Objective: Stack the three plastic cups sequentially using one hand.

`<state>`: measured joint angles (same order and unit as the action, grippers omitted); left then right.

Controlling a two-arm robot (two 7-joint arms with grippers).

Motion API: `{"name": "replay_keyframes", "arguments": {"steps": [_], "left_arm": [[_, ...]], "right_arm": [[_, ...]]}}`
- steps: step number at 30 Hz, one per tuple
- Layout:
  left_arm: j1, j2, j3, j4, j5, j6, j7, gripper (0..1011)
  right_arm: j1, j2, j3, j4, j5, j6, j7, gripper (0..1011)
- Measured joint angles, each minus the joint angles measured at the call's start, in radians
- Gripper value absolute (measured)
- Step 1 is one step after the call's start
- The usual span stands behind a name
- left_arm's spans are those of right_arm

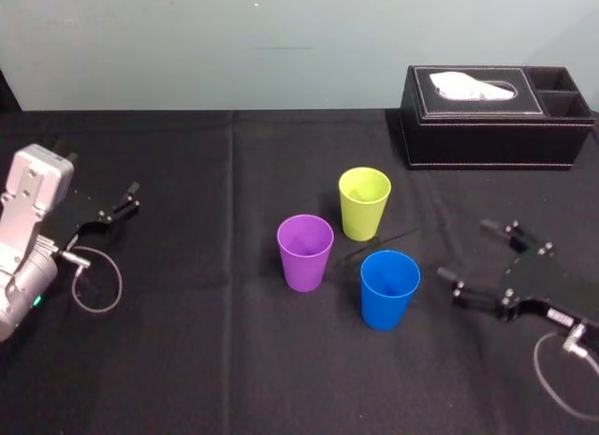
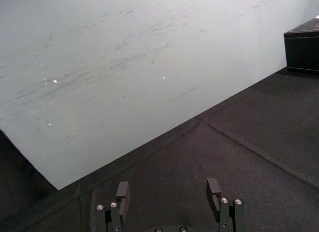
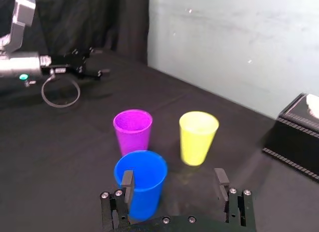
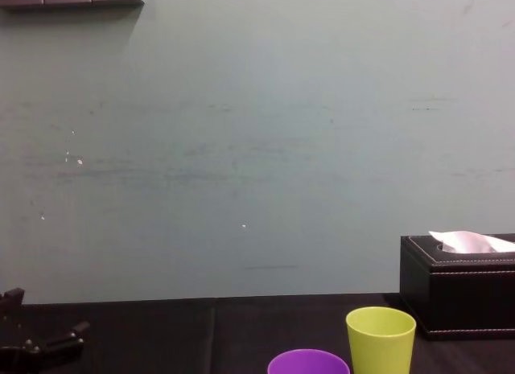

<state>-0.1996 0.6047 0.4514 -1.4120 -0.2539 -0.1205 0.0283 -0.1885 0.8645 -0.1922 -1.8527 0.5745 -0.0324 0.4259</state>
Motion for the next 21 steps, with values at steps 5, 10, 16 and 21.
{"name": "replay_keyframes", "arguments": {"steps": [5, 10, 16, 21], "left_arm": [[0.0, 0.0, 0.0, 0.0, 0.0, 0.0, 0.0, 1011], [0.0, 0.0, 0.0, 0.0, 0.0, 0.0, 0.0, 1011], [0.0, 0.0, 0.0, 0.0, 0.0, 0.0, 0.0, 1011], [0.0, 0.0, 0.0, 0.0, 0.0, 0.0, 0.0, 1011]], "right_arm": [[-0.002, -0.024, -0.029, 0.009, -0.039, 0.016, -0.002, 1003], [-0.001, -0.052, -0.054, 0.026, -0.08, 0.026, -0.007, 1003], [0.007, -0.075, -0.069, 0.044, -0.109, 0.029, -0.001, 1003], [0.02, -0.1, -0.08, 0.061, -0.135, 0.037, 0.006, 1003]]}}
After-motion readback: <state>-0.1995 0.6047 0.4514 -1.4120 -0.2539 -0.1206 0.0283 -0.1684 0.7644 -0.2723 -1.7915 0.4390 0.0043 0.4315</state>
